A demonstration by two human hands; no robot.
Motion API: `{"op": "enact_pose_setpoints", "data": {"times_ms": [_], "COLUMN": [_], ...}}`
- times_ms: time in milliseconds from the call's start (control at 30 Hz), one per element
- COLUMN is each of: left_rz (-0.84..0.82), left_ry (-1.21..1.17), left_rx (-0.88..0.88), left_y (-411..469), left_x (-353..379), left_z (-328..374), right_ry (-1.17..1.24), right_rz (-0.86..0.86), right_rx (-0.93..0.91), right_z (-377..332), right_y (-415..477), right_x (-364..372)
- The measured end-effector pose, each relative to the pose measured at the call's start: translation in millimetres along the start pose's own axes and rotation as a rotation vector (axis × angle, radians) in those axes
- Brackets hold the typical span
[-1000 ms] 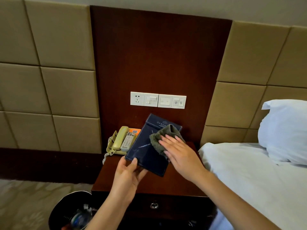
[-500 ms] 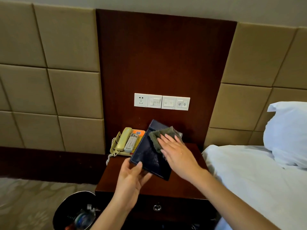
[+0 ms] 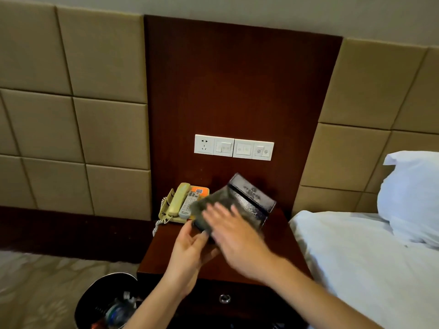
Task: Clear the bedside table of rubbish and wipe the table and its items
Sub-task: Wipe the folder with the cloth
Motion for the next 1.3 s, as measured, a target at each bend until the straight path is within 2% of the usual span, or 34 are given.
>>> {"op": "enact_pose_setpoints", "data": {"times_ms": [100,267,333,400,467,533,633,700,867,1133,1300], "left_rz": [-0.005,-0.066,-0.049,-0.011,-0.011,-0.032,-0.021,-0.007,0.077,0.064,0.111], "left_ry": [0.029,0.089,0.103,0.142,0.148,0.098,0.049,0.012,0.003,-0.129,-0.163], "left_rx": [0.001,-0.016,-0.015,0.015,0.027,-0.002,-0.012,-0.007,-0.025,-0.031,-0.026], "left_y": [-2,-9,-8,-6,-5,-5,-7,-6,5,11,16], "left_x": [-5,-1,-1,-5,-6,-9,-11,-12,-20,-26,-33], "left_z": [0,-3,-4,-2,-1,-4,-1,2,5,21,23], "right_ry": [0.043,-0.012,-0.063,0.014,0.038,0.007,-0.059,-0.037,0.009,0.001,-0.051], "right_rz": [-0.077,0.026,0.003,-0.074,-0.122,-0.055,0.027,0.040,0.060,0.077,0.087], "right_rx": [-0.090,0.152,0.049,-0.087,-0.107,-0.061,0.102,0.115,-0.007,-0.088,-0.142], "right_z": [-20,50,21,-20,-24,4,53,47,-15,-31,-39], "right_y": [-11,11,6,-7,-10,0,7,4,-7,7,9], "right_x": [6,-28,-7,19,24,10,-15,-16,9,0,-3]}}
Point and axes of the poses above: each hand's wrist, its own y-axis towards the middle knuckle, its own x-axis out of the palm, z = x × y, the point moved 10 cm from there along y, towards the middle knuckle, and after that the axes turned 11 degrees about y, right-handed, at the moved point
